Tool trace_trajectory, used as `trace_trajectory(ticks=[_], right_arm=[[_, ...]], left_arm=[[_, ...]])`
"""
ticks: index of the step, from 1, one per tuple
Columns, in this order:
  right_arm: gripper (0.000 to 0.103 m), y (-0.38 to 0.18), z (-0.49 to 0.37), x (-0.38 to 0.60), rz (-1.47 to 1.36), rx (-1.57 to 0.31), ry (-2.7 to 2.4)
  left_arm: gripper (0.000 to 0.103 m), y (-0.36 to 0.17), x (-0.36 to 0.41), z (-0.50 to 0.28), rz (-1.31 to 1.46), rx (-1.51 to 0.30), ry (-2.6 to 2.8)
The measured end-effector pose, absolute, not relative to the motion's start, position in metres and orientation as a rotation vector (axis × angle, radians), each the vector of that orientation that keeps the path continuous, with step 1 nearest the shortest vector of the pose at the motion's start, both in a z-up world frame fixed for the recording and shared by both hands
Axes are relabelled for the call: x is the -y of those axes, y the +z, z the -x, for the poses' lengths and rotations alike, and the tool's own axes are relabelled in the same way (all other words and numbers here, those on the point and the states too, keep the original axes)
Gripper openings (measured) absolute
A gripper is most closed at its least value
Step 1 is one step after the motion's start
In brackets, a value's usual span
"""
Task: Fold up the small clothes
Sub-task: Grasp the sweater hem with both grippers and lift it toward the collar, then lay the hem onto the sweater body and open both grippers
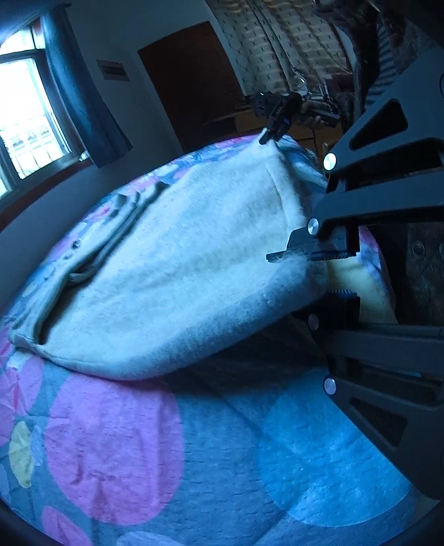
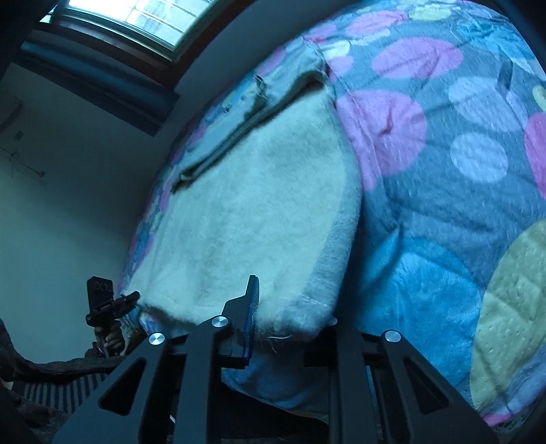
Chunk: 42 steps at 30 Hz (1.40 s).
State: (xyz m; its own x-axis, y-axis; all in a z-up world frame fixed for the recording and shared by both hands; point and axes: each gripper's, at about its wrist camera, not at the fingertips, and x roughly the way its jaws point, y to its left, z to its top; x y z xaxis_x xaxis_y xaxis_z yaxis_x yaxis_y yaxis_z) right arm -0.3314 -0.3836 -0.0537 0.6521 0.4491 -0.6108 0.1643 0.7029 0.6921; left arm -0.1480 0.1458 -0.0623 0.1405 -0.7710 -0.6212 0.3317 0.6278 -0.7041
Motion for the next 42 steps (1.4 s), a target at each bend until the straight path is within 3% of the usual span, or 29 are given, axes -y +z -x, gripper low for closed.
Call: trace_trajectory(ticks=[10,22,24,25,26,27,28,30,42], right_arm=[[0.017,-0.022,0.241,0.428,-0.899,-0.699,0.244],[0.017,-0.091,0.143,0.47,-1.006,-0.818,0.138],[0.022,-0.088,0.146,0.473,-1.018,-0.814,0.157],[0.026,-0.084,0.149,0.474,-1.021,-0.806,0.166],[0.035,-0.079,0.153,0.476,-1.014,-0.789,0.168],[0.044,-0.073,0.157,0.478,-0.993,-0.768,0.159],[0.048,-0.067,0.161,0.479,-0.971,-0.752,0.15],[0.056,-0.059,0.165,0.482,-0.906,-0.731,0.118],[0.056,-0.074,0.147,0.497,-0.874,-0.756,0.044]], left_arm=[[0.011,-0.006,-0.131,0.064,0.636,-0.985,-0.872],[0.013,-0.085,-0.093,-0.067,0.607,-1.115,-0.735],[0.019,-0.084,-0.096,-0.069,0.624,-1.126,-0.763],[0.03,-0.081,-0.099,-0.069,0.623,-1.122,-0.775],[0.05,-0.075,-0.102,-0.067,0.611,-1.105,-0.776],[0.059,-0.065,-0.111,-0.062,0.579,-1.053,-0.761],[0.065,-0.056,-0.118,-0.058,0.554,-1.007,-0.762],[0.067,-0.043,-0.129,-0.05,0.508,-0.952,-0.778],[0.068,-0.053,-0.114,-0.076,0.261,-0.976,-0.734]])
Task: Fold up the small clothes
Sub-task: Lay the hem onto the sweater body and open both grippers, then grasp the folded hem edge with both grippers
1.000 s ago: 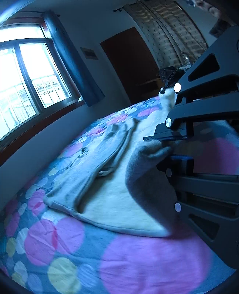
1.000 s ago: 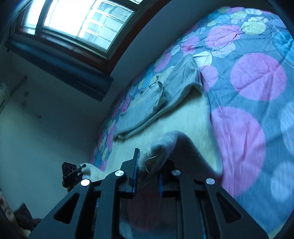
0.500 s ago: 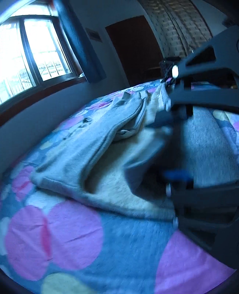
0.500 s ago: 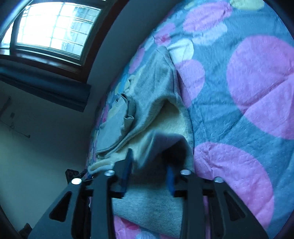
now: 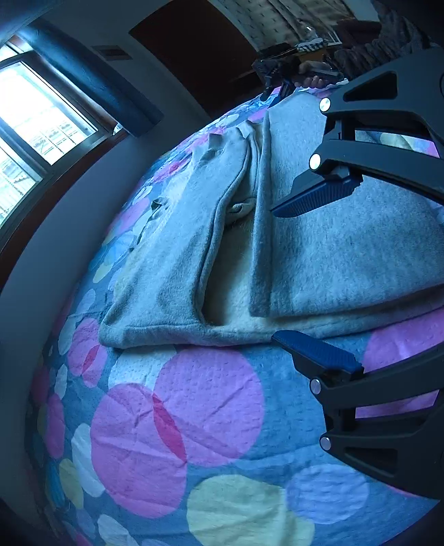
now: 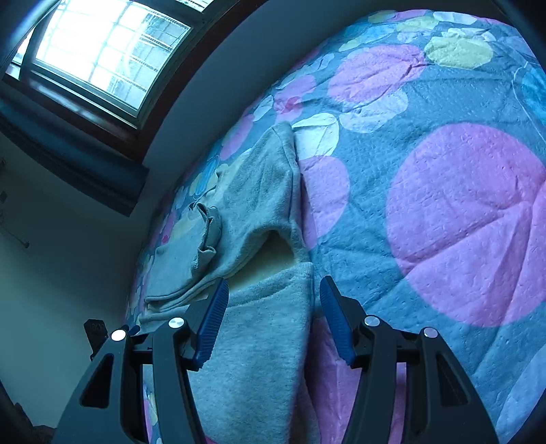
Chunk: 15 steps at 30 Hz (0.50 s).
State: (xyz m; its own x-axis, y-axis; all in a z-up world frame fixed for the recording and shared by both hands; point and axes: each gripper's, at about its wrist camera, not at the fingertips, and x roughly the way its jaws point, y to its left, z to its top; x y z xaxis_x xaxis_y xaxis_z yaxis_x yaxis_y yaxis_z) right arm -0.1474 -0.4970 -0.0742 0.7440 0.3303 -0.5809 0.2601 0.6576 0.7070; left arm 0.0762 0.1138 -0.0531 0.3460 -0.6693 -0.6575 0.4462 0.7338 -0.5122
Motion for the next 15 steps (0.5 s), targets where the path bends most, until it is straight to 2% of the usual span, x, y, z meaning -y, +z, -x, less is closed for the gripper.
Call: trace_trajectory(ticks=[15], right_arm=[[0.056,-0.083,0.14,0.48,-0.777,-0.812,0.082]], left_arm=[[0.068,-0.06,-0.087,-0.083,0.105,-0.974,-0.765]])
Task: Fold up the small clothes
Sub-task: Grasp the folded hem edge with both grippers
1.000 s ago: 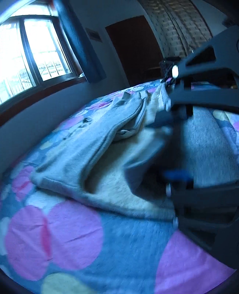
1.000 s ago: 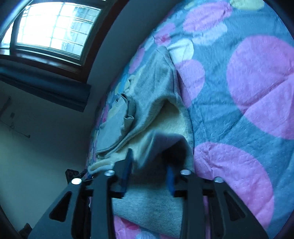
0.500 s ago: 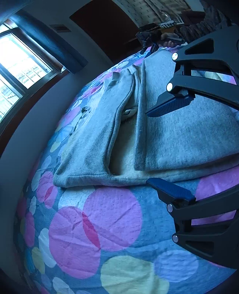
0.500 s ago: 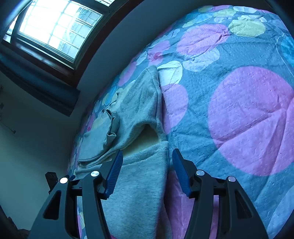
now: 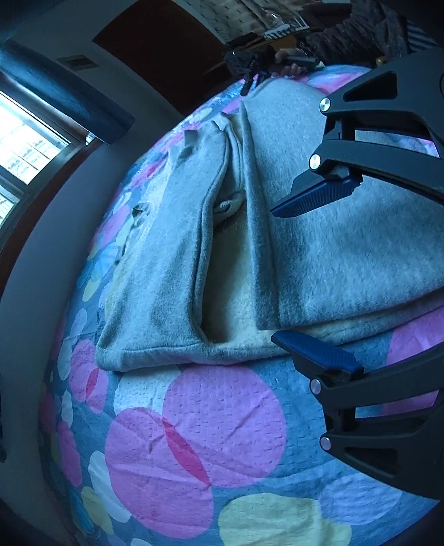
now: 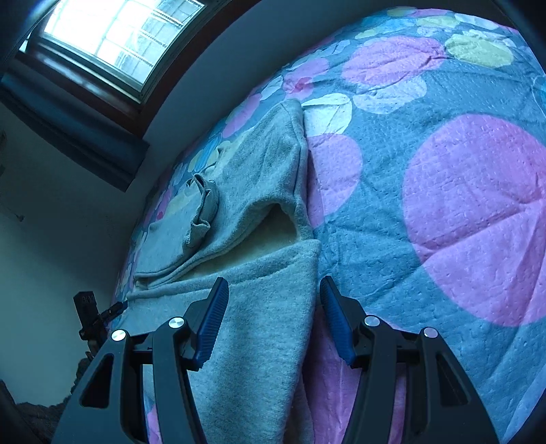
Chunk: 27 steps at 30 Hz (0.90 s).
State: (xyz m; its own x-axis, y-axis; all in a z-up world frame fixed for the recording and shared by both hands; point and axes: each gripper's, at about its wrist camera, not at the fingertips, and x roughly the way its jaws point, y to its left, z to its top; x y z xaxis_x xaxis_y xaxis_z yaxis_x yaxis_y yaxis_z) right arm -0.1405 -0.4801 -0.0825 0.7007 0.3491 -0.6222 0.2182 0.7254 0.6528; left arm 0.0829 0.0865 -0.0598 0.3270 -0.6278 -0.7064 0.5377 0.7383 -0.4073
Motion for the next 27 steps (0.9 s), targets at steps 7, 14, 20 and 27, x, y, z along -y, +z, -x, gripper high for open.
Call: trace_trajectory(ticks=[7,14,20,27], right_arm=[[0.047,-0.078,0.138,0.47,-0.694,-0.811,0.074],[0.029,-0.078,0.138,0.469,-0.653,-0.804,0.043],[0.022,-0.072,0.142,0.471,-0.646,-0.767,0.048],[0.022,-0.077,0.14,0.472,-0.667,-0.785,0.054]], left_arm=[[0.068,-0.064,-0.087,-0.096,0.118,-0.998,-0.79],[0.06,-0.064,-0.074,-0.094,0.013,-1.003,-0.815],[0.056,-0.065,-0.079,-0.096,0.025,-1.0,-0.812],[0.063,-0.071,-0.076,-0.098,0.058,-1.062,-0.861]])
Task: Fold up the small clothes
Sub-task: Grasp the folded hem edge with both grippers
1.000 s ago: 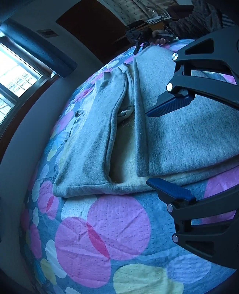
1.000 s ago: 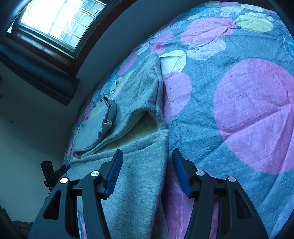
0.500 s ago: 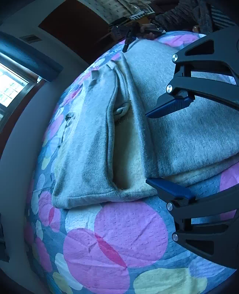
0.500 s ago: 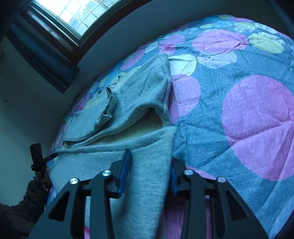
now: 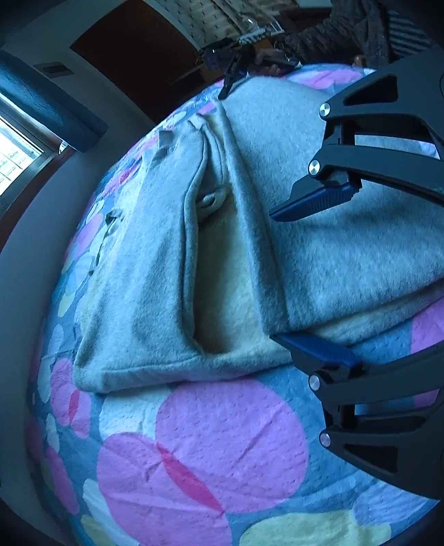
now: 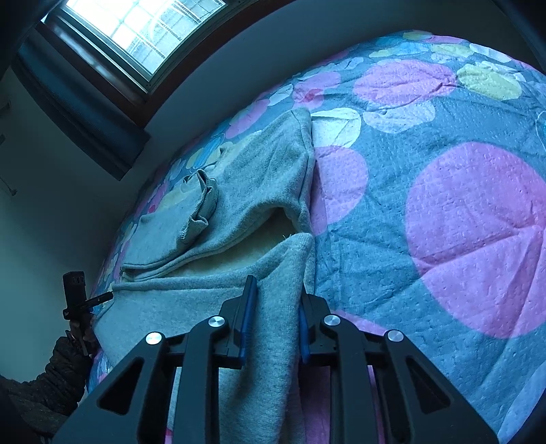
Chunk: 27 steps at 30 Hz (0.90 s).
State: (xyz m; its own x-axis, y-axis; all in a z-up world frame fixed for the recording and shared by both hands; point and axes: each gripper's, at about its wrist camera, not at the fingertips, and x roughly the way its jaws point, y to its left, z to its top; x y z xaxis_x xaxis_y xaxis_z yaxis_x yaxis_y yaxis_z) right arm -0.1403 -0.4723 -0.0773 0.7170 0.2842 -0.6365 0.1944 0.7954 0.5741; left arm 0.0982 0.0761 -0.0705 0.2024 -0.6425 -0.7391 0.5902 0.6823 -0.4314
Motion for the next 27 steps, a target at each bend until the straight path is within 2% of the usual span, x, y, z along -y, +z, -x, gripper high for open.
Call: trace_trajectory(ticks=[3,8,11,13,15,16,19,27], right_arm=[[0.022,-0.078,0.14,0.472,-0.665,-0.782,0.055],[0.022,-0.078,0.139,0.471,-0.657,-0.784,0.054],[0.022,-0.076,0.139,0.468,-0.639,-0.787,0.047],[0.022,-0.074,0.138,0.465,-0.615,-0.789,0.038],[0.019,-0.072,0.139,0.463,-0.597,-0.789,0.027],[0.017,-0.069,0.139,0.462,-0.588,-0.783,0.022],[0.013,-0.058,0.143,0.457,-0.558,-0.761,0.013],[0.01,-0.017,0.161,0.44,-0.464,-0.677,0.026]], left_arm=[[0.063,-0.07,-0.081,-0.097,0.097,-1.067,-0.869],[0.041,-0.071,-0.084,-0.096,0.08,-1.064,-0.815],[0.041,-0.067,-0.074,-0.088,-0.025,-1.035,-0.78],[0.048,-0.068,-0.067,-0.085,-0.066,-1.025,-0.765],[0.049,-0.069,-0.06,-0.084,-0.108,-1.028,-0.754],[0.045,-0.067,-0.059,-0.084,-0.124,-1.023,-0.749],[0.01,-0.057,-0.062,-0.081,-0.138,-0.976,-0.717],[0.008,-0.01,-0.077,-0.049,-0.073,-0.79,-0.743]])
